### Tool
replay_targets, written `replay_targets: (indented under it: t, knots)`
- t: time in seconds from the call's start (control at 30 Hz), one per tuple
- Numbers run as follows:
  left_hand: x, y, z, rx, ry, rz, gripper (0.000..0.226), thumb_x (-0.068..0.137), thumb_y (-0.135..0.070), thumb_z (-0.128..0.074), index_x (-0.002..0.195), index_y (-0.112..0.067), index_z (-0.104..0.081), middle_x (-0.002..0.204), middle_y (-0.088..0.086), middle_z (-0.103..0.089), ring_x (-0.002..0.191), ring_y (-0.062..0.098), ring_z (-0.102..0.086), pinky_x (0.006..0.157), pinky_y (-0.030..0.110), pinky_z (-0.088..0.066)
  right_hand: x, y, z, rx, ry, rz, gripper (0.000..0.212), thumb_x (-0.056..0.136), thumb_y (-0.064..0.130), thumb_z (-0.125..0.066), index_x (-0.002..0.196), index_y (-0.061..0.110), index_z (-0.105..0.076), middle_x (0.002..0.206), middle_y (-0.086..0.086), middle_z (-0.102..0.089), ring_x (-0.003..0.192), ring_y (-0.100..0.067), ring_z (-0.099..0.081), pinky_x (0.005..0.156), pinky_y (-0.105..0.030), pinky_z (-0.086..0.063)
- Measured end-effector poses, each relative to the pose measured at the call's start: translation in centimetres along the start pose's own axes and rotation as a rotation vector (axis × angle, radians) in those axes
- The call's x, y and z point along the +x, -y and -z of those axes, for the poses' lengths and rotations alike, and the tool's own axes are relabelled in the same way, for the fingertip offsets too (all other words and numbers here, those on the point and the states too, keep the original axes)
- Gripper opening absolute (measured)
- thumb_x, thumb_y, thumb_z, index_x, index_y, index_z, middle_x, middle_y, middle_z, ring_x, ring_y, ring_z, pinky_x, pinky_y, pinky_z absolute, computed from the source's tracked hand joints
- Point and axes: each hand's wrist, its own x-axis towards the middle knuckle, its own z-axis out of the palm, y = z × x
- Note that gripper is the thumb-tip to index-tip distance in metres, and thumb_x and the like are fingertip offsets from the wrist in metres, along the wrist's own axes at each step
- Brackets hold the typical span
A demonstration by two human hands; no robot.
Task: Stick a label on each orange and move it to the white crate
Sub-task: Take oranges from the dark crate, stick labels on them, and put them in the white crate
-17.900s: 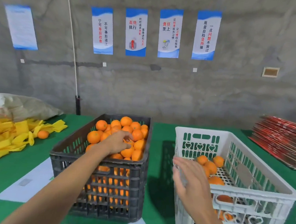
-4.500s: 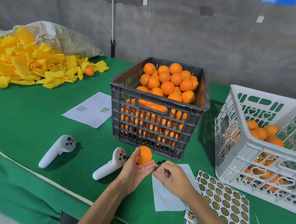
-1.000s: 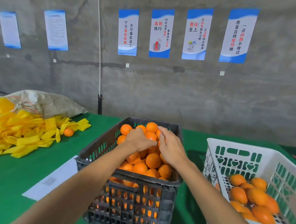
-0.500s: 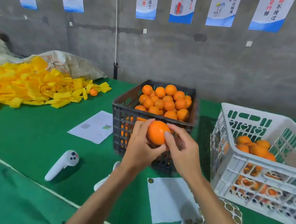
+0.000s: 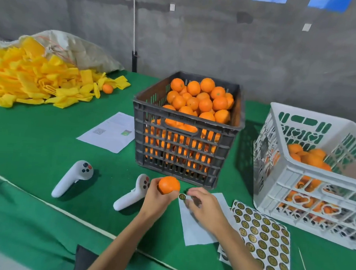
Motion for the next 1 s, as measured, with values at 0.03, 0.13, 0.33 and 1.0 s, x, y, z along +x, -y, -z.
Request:
replay_targets:
  t: [0.03, 0.13, 0.33, 1.0]
  knots:
    - [-0.1, 0.1, 0.0, -0.022, 0.000, 0.006, 0.075, 0.065, -0.037, -0.076, 0.131, -0.025, -0.043, 0.119, -0.001, -0.059, 0.101, 0.013, -0.062, 0.073, 0.023, -0.047, 0.1, -0.2, -0.3, -0.035, 0.028, 0.025, 0.034, 0.099, 0.036, -0.065, 0.129, 0.020, -0.068, 0.131, 0.012, -0.060, 0.116, -0.005, -0.052, 0.106, -0.025, -0.042]
    - [-0.3, 0.1, 0.3, -0.082, 0.031, -0.005, 0.070, 0.062, -0.023, -0.073, 0.126, -0.024, -0.045, 0.113, 0.004, -0.057, 0.091, 0.014, -0.059, 0.066, 0.019, -0.047, 0.5, -0.8, -1.0, -0.126, 0.063, 0.089, 0.042, 0.095, 0.048, -0.067, 0.128, 0.021, -0.070, 0.130, 0.014, -0.058, 0.118, -0.006, -0.047, 0.101, -0.019, -0.036]
    - [-0.1, 0.5, 0.7, -0.177, 0.118, -0.056, 0.072, 0.055, 0.001, -0.072, 0.119, -0.026, -0.051, 0.114, 0.011, -0.055, 0.090, 0.020, -0.056, 0.064, 0.023, -0.051, 1.7, -1.1, -1.5, -0.007, 0.015, 0.095, 0.041, 0.087, 0.048, -0.075, 0.116, 0.020, -0.074, 0.105, 0.009, -0.055, 0.084, 0.002, -0.044, 0.076, -0.015, -0.037]
    - [-1.0, 1.1, 0.5, -0.156, 0.121, 0.013, 0.076, 0.056, -0.014, -0.080, 0.124, -0.030, -0.050, 0.126, 0.006, -0.053, 0.112, 0.028, -0.060, 0.086, 0.041, -0.060, 3.5, -1.5, 0.7, -0.015, 0.148, 0.136, 0.042, 0.091, 0.037, -0.075, 0.126, 0.014, -0.071, 0.103, 0.002, -0.050, 0.071, -0.007, -0.044, 0.074, -0.029, -0.043]
